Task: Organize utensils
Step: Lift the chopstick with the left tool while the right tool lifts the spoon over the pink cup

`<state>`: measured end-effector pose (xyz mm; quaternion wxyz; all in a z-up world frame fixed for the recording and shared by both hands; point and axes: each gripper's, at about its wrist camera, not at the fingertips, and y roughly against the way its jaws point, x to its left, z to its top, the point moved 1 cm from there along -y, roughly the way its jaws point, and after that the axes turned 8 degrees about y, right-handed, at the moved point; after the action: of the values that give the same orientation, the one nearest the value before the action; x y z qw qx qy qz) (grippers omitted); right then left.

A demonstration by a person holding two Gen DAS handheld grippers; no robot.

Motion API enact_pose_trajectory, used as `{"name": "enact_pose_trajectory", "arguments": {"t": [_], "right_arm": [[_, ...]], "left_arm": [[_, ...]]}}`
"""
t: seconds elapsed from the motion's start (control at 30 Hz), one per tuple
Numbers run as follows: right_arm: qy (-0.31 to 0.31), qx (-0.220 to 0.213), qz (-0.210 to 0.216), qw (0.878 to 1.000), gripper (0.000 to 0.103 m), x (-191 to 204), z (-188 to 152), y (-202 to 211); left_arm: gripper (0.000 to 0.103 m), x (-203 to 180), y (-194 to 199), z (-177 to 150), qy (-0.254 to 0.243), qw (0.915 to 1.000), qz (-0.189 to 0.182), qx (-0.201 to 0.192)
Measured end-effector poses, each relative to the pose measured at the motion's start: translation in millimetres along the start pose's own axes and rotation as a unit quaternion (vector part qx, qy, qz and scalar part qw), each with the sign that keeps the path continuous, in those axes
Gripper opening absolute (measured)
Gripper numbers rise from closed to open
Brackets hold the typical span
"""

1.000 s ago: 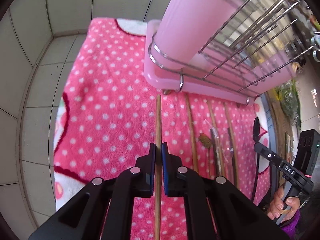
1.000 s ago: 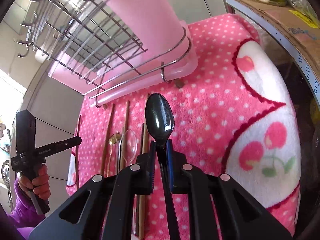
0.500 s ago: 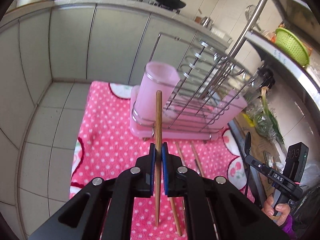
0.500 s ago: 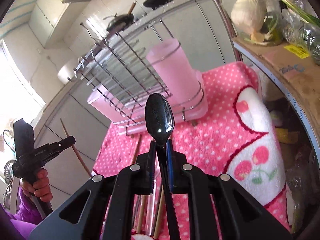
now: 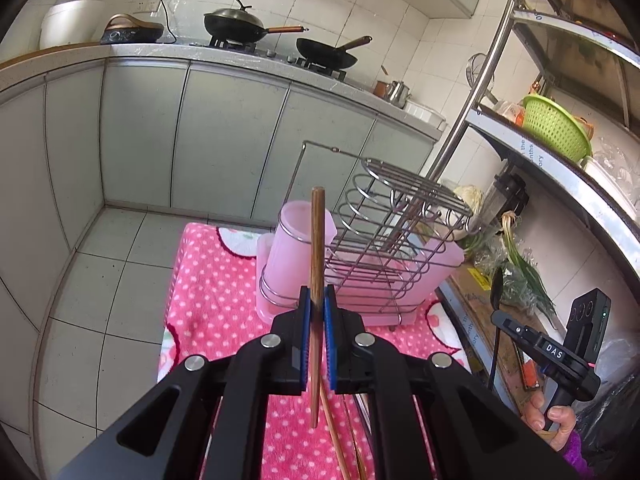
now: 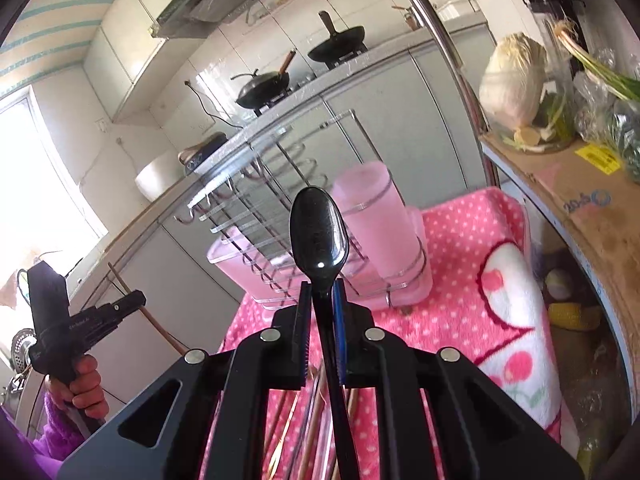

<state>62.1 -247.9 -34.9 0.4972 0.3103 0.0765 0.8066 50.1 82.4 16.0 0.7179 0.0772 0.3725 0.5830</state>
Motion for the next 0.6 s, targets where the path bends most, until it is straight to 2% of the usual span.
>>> {"name": "enact_pose_trajectory", "arguments": {"t": [0.27,0.6], "right_arm": [[0.026,-0.045,0.01,0.999,0.011,13.8,38.9,2.8],[0.055,-0.105,0.014,0.993,0.011,27.7,88.9,5.5]], "left_arm": [[0.006,-3.0,12.3,19.2,0.003,0.9997,-0.011,-0.021],[0.006,-15.2,34.8,52.2,-0.012,0.9975,-0.02,-0.067]]}}
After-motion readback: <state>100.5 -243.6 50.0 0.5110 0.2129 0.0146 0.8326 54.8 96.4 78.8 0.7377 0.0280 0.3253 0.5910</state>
